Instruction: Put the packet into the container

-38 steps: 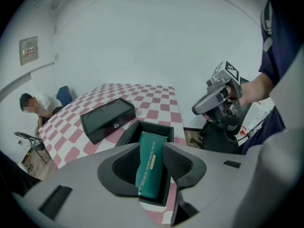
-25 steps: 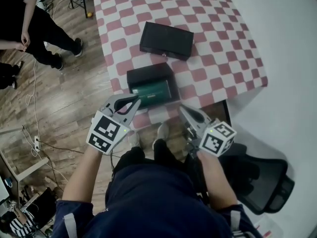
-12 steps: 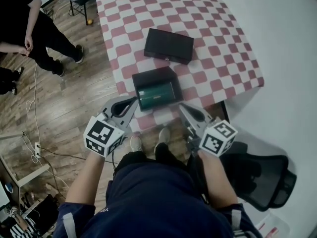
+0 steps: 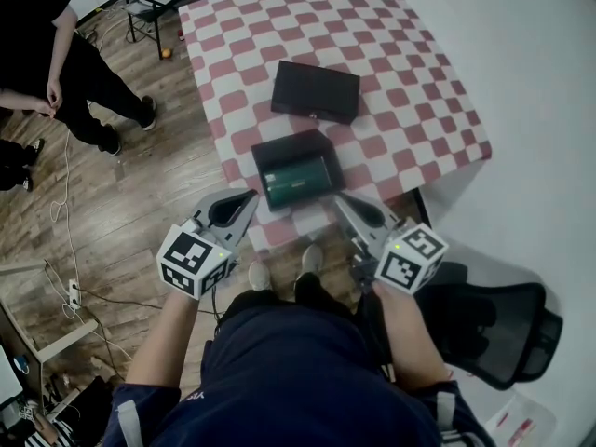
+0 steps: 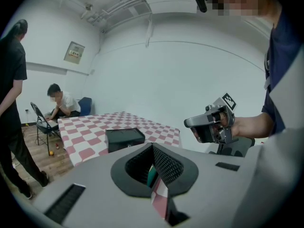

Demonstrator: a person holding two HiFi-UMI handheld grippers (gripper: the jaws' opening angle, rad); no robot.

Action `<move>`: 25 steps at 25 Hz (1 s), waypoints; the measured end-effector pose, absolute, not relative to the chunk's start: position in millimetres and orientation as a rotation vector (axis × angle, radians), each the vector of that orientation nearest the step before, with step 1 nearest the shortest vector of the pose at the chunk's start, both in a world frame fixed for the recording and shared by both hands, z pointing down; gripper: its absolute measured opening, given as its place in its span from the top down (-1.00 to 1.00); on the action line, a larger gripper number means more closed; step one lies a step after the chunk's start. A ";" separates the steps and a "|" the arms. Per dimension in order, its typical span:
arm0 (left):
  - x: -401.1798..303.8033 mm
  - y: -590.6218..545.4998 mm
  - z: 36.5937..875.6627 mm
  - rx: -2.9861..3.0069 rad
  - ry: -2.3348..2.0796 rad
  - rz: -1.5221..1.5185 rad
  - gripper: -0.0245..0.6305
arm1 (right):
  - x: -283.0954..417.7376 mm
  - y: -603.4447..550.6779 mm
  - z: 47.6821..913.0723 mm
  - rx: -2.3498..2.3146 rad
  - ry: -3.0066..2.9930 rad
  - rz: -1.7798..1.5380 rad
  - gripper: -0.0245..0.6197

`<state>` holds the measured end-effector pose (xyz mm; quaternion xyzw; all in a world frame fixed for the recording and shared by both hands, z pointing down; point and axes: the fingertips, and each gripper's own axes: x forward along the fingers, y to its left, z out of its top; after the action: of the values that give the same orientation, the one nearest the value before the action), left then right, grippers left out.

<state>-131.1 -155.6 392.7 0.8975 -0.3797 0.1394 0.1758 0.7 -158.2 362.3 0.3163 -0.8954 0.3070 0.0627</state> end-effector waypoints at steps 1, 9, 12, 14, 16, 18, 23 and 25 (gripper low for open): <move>-131.1 -155.0 392.3 2.543 -1.071 0.393 0.85 | 0.5 -157.5 362.0 0.957 -2.707 0.927 0.88; -133.6 -156.3 395.4 2.535 -1.063 0.393 0.85 | 0.2 -154.0 367.7 0.962 -2.700 0.914 0.88; -132.0 -158.1 395.1 2.535 -1.060 0.394 0.85 | 0.3 -154.2 371.2 0.956 -2.692 0.922 0.88; -130.1 -158.3 394.5 2.534 -1.056 0.394 0.85 | -0.2 -154.4 372.4 0.947 -2.692 0.933 0.88; -128.0 -158.3 394.4 2.532 -1.055 0.391 0.85 | -1.1 -154.4 373.3 0.933 -2.694 0.937 0.88; -126.0 -158.6 393.9 2.533 -1.056 0.390 0.85 | -1.4 -154.5 373.9 0.922 -2.695 0.937 0.88; -124.4 -163.0 392.4 2.533 -1.063 0.395 0.85 | -0.7 -157.1 374.8 0.906 -2.699 0.952 0.88; -123.6 -164.3 393.4 2.532 -1.066 0.397 0.85 | 0.1 -157.9 375.8 0.899 -2.702 0.963 0.88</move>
<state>-123.6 -164.3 393.4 0.8969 -0.3776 0.1407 0.1821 0.1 -157.9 375.8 0.2985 -0.8968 0.3195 0.0676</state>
